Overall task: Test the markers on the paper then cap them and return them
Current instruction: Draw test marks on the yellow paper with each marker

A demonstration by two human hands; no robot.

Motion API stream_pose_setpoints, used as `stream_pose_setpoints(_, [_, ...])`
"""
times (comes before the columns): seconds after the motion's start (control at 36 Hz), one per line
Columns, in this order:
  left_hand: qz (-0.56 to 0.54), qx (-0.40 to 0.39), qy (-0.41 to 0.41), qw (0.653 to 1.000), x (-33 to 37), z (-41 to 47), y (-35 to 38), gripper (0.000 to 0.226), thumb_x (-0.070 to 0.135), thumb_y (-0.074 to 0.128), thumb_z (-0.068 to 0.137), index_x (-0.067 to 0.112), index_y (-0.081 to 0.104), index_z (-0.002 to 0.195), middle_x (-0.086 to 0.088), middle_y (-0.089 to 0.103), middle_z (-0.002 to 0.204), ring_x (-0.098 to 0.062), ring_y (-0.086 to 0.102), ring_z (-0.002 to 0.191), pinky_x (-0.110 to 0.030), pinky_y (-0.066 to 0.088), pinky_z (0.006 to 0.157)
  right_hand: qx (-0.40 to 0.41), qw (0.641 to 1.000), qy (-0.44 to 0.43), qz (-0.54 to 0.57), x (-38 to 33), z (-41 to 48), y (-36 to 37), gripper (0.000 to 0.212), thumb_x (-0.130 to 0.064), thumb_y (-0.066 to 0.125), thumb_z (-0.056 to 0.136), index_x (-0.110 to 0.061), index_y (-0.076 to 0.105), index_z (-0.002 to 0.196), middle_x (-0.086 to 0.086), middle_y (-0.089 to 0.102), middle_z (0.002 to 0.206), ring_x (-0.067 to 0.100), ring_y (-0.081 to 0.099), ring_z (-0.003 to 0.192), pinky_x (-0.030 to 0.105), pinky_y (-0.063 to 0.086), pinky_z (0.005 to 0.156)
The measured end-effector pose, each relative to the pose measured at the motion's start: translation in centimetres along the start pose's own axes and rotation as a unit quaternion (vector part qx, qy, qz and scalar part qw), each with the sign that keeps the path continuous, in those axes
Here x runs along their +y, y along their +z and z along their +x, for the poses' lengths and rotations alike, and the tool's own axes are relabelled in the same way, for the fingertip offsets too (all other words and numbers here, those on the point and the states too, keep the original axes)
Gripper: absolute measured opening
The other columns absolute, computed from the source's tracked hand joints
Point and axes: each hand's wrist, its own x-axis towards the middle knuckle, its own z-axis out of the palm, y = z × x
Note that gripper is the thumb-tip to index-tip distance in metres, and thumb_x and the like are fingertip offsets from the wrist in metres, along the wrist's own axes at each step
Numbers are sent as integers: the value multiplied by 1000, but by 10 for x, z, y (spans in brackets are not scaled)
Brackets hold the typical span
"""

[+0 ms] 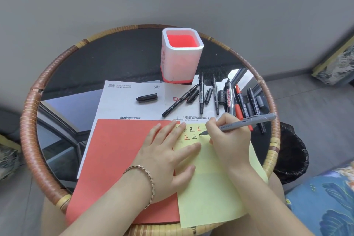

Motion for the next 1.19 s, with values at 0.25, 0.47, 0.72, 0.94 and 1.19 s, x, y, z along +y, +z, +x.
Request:
stream_pose_setpoints(0.25, [-1,2,-3,1000,0,1,0,40,50,41,76,42,49,115,-10,53,133,-30,48,124,-43,23,100,23,1000,-5,2,1,2,-1,28,-20,54,67,-5,41,47,15,51,43,32,50,50,31,37,53])
stream_pose_setpoints(0.47, [-3,2,-1,1000,1,1,-1,40,49,42,76,41,51,114,-11,54,132,-31,49,123,-44,23,100,12,1000,-23,-7,5,1,-1,38,-8,61,70,-14,36,43,-5,43,36,11,38,43,21,31,48])
stream_pose_setpoints(0.72, [-2,1,-4,1000,1,1,-1,40,49,41,76,41,51,114,-11,54,132,-30,49,123,-43,23,100,23,1000,-12,-2,5,1,-2,38,-4,60,72,-12,35,44,0,37,42,12,34,45,19,27,47])
stream_pose_setpoints(0.94, [-1,3,-3,1000,1,1,-1,40,49,41,76,42,48,115,-11,54,133,-30,49,123,-43,23,101,11,1000,8,17,2,1,-2,27,-19,53,65,-7,38,45,1,42,38,15,40,45,28,33,51])
stream_pose_setpoints(1.19, [-2,-1,-5,1000,1,0,0,41,49,41,76,42,49,115,-11,53,134,-30,47,125,-44,23,101,-9,1000,0,11,0,0,-2,33,-9,60,70,-5,39,46,0,40,37,7,42,39,28,34,51])
